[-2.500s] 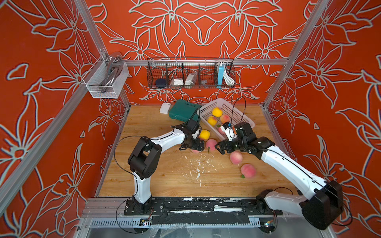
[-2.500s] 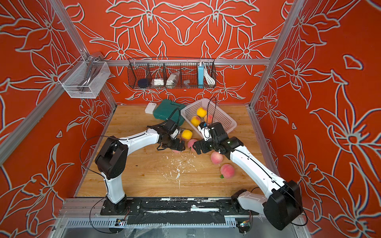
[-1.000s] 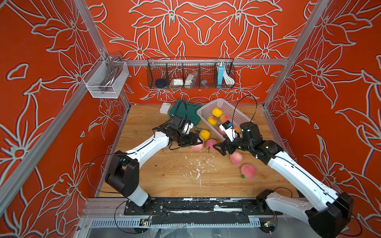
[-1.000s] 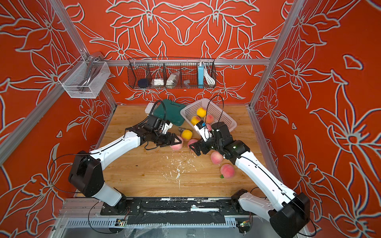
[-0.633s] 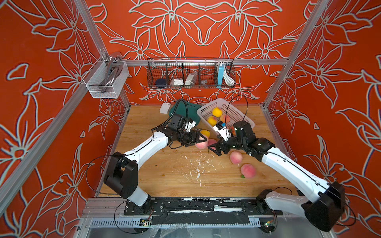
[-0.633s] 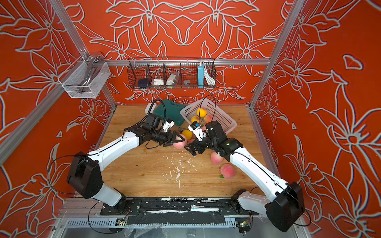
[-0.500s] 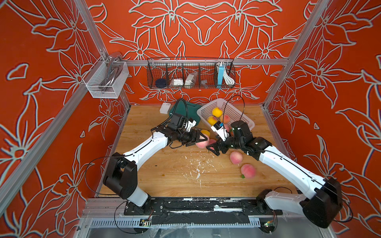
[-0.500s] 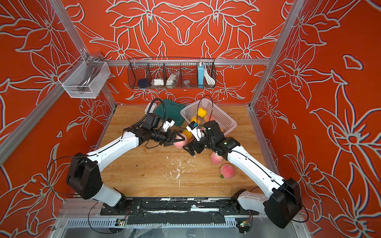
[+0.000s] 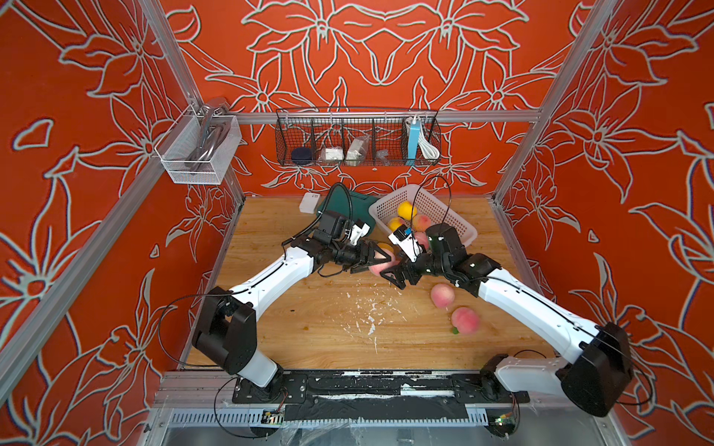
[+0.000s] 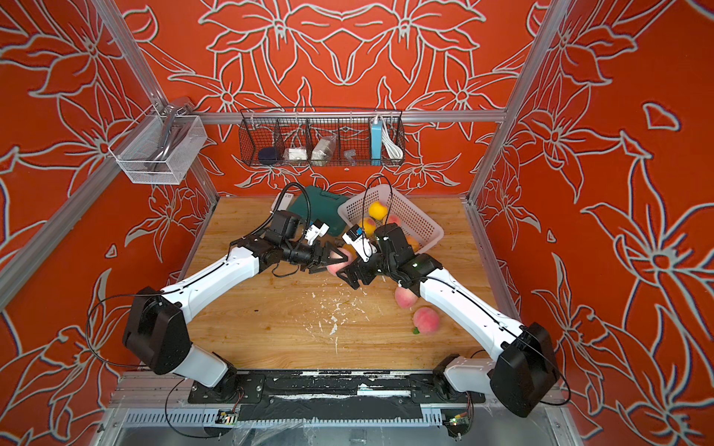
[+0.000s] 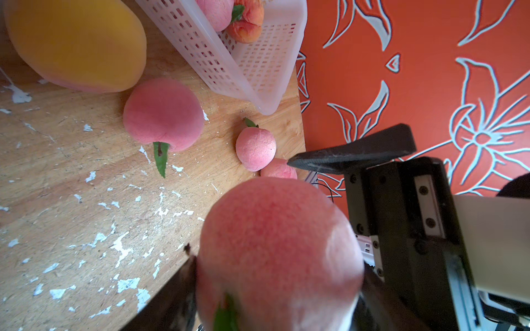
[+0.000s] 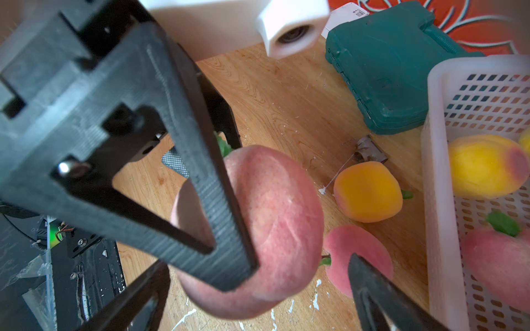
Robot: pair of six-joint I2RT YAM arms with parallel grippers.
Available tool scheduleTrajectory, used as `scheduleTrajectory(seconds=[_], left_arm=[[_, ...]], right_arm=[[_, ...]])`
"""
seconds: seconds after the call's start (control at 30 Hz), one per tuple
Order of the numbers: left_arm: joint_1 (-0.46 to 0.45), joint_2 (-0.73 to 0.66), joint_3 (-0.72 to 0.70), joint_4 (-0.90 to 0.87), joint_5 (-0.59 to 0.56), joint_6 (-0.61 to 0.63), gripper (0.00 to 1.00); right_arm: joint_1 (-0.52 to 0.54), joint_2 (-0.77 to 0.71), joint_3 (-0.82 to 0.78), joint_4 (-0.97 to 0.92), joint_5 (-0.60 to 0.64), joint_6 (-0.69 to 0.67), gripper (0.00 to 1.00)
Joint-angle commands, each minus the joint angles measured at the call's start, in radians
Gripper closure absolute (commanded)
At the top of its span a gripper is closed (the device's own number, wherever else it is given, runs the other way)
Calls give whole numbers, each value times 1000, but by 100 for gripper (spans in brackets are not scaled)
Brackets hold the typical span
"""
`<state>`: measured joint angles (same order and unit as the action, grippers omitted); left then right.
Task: Put the peaches into the basket
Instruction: Pick up the peach from the center of the board.
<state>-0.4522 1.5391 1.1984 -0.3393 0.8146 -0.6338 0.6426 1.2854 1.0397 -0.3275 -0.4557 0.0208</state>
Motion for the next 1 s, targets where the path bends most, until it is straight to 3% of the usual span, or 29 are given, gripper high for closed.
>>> scheduleTrajectory(seconds=[0.0,0.4,0.7,0.97], left_arm=[[4,-36,16,21,32,-5,30],[4,-47,15,34,58,-12,30],[4,-50,17,54,76,-30,30],[9,-39,24,58,75,-33,28]], right_arm=[[11,15,40,22,-24,1,1],[25,52,59,40,-43,9,4],[28,55,63,52,-62,4,22],[28,55,68,50,-56,10,25]])
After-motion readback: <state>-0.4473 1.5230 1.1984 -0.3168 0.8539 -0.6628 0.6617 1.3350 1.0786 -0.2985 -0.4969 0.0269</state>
